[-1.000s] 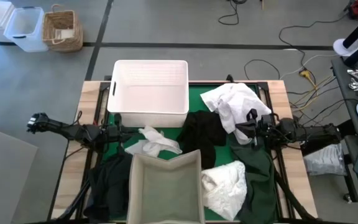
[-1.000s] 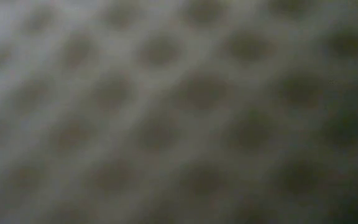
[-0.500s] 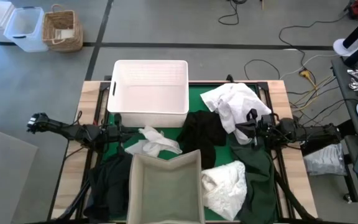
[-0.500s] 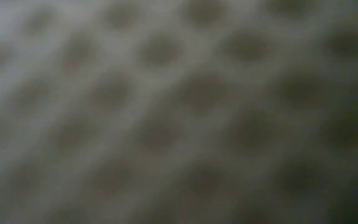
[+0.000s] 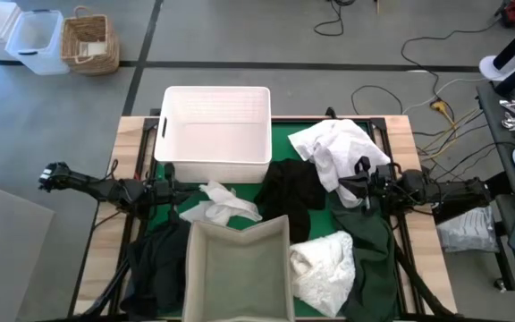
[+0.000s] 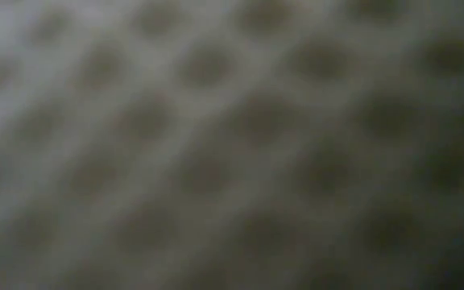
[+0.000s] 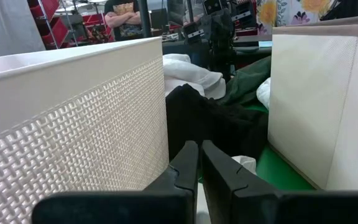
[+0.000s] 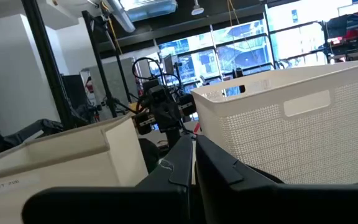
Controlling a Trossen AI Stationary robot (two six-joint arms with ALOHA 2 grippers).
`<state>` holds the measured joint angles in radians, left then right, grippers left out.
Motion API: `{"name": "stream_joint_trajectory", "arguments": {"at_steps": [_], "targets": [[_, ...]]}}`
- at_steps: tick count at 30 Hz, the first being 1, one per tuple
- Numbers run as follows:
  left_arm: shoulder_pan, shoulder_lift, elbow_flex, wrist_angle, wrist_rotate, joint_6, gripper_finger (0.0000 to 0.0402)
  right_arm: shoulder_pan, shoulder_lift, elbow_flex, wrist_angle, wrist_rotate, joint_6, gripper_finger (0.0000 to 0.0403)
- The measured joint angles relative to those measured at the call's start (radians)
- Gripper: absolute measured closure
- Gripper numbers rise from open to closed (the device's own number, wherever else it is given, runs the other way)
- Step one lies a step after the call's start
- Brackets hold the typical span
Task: Sort clothes
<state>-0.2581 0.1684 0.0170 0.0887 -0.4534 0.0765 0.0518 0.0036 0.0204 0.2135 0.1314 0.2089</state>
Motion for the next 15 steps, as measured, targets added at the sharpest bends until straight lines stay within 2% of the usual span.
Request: {"name": "stream_joint_trajectory", "arguments": {"at_steps": [15], "targets": [[0.000, 0.000, 0.000, 0.000, 0.000, 0.000, 0.0400, 0.000, 0.000, 0.000, 0.000, 0.000, 0.000, 0.0390]]}}
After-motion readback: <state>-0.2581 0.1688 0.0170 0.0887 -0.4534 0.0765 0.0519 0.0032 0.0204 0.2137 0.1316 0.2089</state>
